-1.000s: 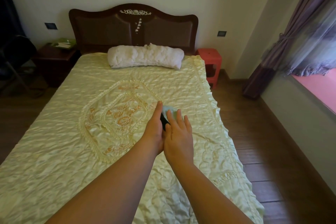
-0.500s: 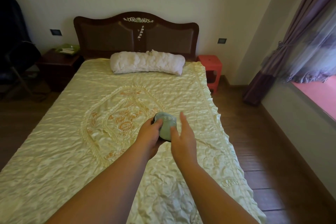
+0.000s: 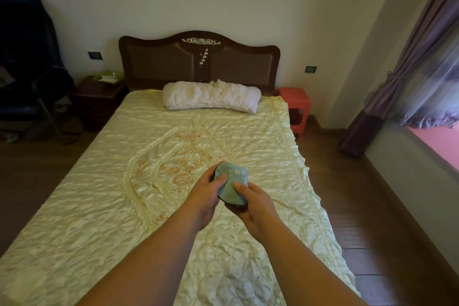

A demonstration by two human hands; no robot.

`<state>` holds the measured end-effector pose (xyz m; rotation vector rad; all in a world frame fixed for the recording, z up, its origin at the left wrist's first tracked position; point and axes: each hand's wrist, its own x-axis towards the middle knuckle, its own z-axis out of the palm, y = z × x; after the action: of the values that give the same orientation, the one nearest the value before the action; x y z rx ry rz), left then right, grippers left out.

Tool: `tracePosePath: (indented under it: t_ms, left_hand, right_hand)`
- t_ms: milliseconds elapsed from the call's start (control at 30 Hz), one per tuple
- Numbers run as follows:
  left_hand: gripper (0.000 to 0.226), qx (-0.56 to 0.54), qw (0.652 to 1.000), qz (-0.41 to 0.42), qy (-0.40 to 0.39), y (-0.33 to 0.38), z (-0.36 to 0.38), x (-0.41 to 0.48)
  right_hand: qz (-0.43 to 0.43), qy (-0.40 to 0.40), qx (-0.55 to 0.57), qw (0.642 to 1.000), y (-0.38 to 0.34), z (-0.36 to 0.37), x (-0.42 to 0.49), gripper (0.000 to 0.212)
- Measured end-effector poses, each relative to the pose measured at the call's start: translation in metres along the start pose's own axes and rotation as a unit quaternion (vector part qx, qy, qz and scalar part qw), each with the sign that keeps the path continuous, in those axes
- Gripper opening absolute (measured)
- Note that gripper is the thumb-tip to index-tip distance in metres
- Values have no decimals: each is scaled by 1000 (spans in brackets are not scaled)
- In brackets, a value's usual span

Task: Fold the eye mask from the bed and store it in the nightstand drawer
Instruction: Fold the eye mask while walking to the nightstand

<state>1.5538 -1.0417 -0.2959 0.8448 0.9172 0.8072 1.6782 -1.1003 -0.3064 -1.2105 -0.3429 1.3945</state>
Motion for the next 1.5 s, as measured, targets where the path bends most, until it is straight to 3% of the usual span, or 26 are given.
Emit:
tracePosePath:
  t_ms: [100, 200, 300, 367, 533, 700, 767, 967, 1033, 1200, 1500]
  left_hand:
    - [42, 188, 980, 59, -3, 12, -28, -6]
    - [55, 405, 908, 101, -25, 30, -58, -13]
    - [36, 550, 823, 137, -39, 50, -82, -23]
    - [20, 574, 805, 153, -19, 64, -96, -30]
    - [19, 555, 815, 166, -8, 93, -130, -49]
    - [20, 496, 857, 143, 7, 109, -154, -64]
    - [19, 475, 869, 138, 26, 109, -161, -70]
    - [13, 467, 864, 139, 125, 109, -180, -103]
    - [21, 459, 859, 144, 173, 113, -187, -116]
    - [25, 376, 874, 149, 270, 129, -211, -152]
    - [22, 362, 845, 138, 369, 149, -290, -223]
  right_hand:
    - [-41, 22, -127, 991, -5, 13, -8, 20]
    - [-106, 25, -378, 919, -8, 31, -14, 23]
    - [-149, 2, -495, 856, -7, 59, -20, 27]
    - [-162, -3, -509, 845, -6, 79, -24, 32]
    - [-163, 5, -486, 858, -3, 120, -34, 28]
    - [-127, -24, -345, 930, 6, 145, -36, 23]
    - [-121, -35, -308, 943, 11, 152, -34, 25]
    - [-158, -97, -371, 910, 26, 181, -28, 16]
    - [-184, -121, -393, 893, 30, 198, -30, 13]
    - [-236, -173, -395, 871, 48, 250, -42, 11]
    - [-249, -259, -393, 846, 108, 345, -80, 12]
